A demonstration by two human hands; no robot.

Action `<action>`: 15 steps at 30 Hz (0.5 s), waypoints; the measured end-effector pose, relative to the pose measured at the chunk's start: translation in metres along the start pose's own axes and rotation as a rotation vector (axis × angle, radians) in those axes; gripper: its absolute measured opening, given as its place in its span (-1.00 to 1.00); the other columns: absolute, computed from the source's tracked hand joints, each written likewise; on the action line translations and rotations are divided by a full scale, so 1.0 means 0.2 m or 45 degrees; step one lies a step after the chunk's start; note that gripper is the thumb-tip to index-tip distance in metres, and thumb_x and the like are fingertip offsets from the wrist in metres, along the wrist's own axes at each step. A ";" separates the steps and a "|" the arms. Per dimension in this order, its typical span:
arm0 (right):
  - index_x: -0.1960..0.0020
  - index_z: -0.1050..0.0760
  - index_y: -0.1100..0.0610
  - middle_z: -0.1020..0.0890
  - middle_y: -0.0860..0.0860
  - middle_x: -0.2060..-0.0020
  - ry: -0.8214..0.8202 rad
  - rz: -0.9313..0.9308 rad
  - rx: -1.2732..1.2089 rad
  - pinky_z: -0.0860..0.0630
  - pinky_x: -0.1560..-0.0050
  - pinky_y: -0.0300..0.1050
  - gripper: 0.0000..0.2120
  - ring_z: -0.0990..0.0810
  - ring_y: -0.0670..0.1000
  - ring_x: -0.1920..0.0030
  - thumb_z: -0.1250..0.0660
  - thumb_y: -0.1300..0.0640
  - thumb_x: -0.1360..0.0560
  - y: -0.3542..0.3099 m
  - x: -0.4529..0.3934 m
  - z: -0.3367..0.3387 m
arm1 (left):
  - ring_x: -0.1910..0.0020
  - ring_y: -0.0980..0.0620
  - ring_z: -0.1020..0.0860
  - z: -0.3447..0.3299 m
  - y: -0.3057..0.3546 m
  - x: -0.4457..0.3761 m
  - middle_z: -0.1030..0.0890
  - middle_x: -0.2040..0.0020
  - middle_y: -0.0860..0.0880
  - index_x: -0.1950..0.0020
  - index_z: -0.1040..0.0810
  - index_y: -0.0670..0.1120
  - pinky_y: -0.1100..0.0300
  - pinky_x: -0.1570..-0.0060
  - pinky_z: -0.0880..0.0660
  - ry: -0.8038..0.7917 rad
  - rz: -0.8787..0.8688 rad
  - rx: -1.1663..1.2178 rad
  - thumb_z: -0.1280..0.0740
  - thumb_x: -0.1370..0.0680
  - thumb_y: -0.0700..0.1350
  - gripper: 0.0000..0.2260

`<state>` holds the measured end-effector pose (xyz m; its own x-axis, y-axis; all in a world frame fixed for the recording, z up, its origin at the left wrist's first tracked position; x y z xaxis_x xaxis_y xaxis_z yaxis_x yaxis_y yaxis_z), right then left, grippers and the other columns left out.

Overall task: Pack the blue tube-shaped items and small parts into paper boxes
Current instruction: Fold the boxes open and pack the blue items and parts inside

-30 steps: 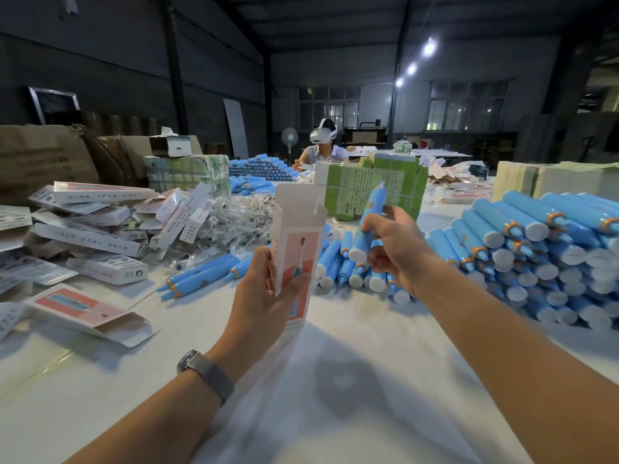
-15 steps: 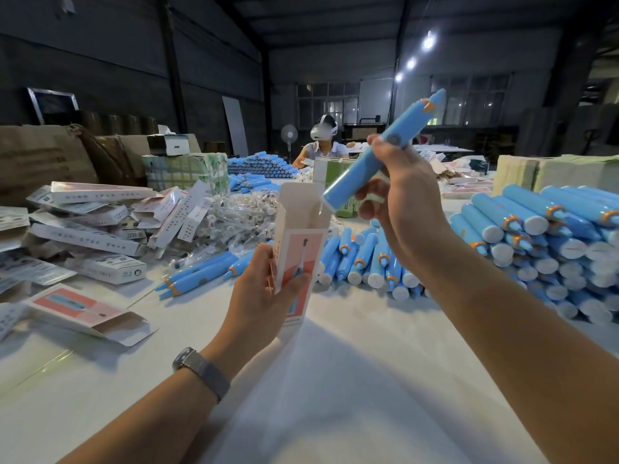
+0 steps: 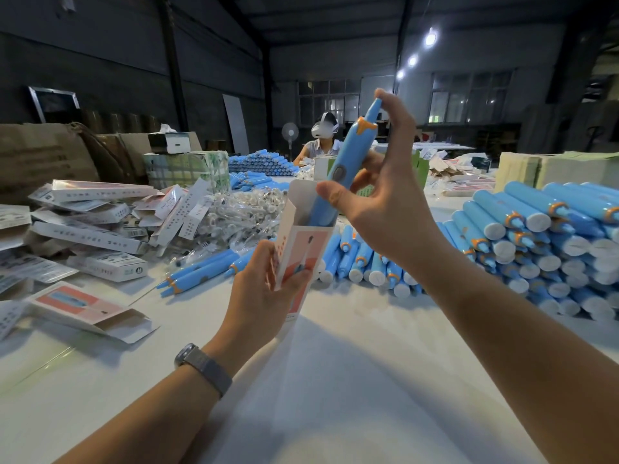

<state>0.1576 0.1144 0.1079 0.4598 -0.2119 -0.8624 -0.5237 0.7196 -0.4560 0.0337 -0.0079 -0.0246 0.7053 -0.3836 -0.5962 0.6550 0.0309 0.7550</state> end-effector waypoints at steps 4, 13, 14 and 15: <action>-0.51 -0.01 0.03 -0.58 -0.01 0.17 -0.024 0.029 0.098 -0.58 0.30 0.13 -0.07 -0.64 0.14 0.30 -0.57 0.17 -0.38 0.01 0.00 0.00 | 0.16 0.14 -0.58 0.00 -0.01 0.00 -0.59 0.08 0.33 0.07 -0.36 0.23 -0.09 0.10 -0.62 -0.002 -0.016 -0.031 -0.48 -0.52 -0.09 -0.68; -0.31 -0.22 -0.12 -0.51 -0.19 0.10 0.062 0.128 0.326 -0.49 0.32 -0.14 -0.42 -0.56 -0.11 0.21 -0.47 -0.05 -0.43 0.06 0.07 -0.06 | 0.24 0.22 -0.57 0.03 -0.03 0.00 -0.58 0.14 0.36 0.10 -0.35 0.18 0.37 0.33 -0.49 0.131 -0.082 -0.043 -0.49 -0.50 -0.07 -0.70; -0.29 -0.27 -0.10 -0.51 -0.20 0.10 0.066 0.131 0.326 -0.46 0.32 -0.17 -0.49 -0.56 -0.11 0.19 -0.45 -0.05 -0.46 0.07 0.07 -0.07 | 0.24 0.23 -0.57 0.04 -0.03 0.00 -0.58 0.13 0.36 0.10 -0.35 0.19 0.40 0.34 -0.47 0.145 -0.095 -0.037 -0.48 -0.48 -0.03 -0.70; -0.25 -0.34 -0.06 -0.51 -0.19 0.10 0.057 0.154 0.341 -0.43 0.30 -0.18 -0.59 -0.55 -0.11 0.17 -0.42 -0.04 -0.48 0.07 0.08 -0.08 | 0.25 0.23 -0.57 0.04 -0.03 0.00 -0.59 0.13 0.35 0.10 -0.35 0.19 0.42 0.35 -0.45 0.160 -0.105 -0.025 -0.47 -0.45 0.03 -0.72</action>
<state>0.1468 0.1111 0.0838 0.3702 -0.1392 -0.9185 -0.3621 0.8889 -0.2806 0.0280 -0.0159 -0.0277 0.6764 -0.2670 -0.6864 0.7165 0.0228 0.6972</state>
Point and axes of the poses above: each hand's wrist, its own x-axis away from the middle knuckle, its own z-axis out of the back of the hand, y = z × x, the point moved 7 cm from there along -x, towards the middle knuckle
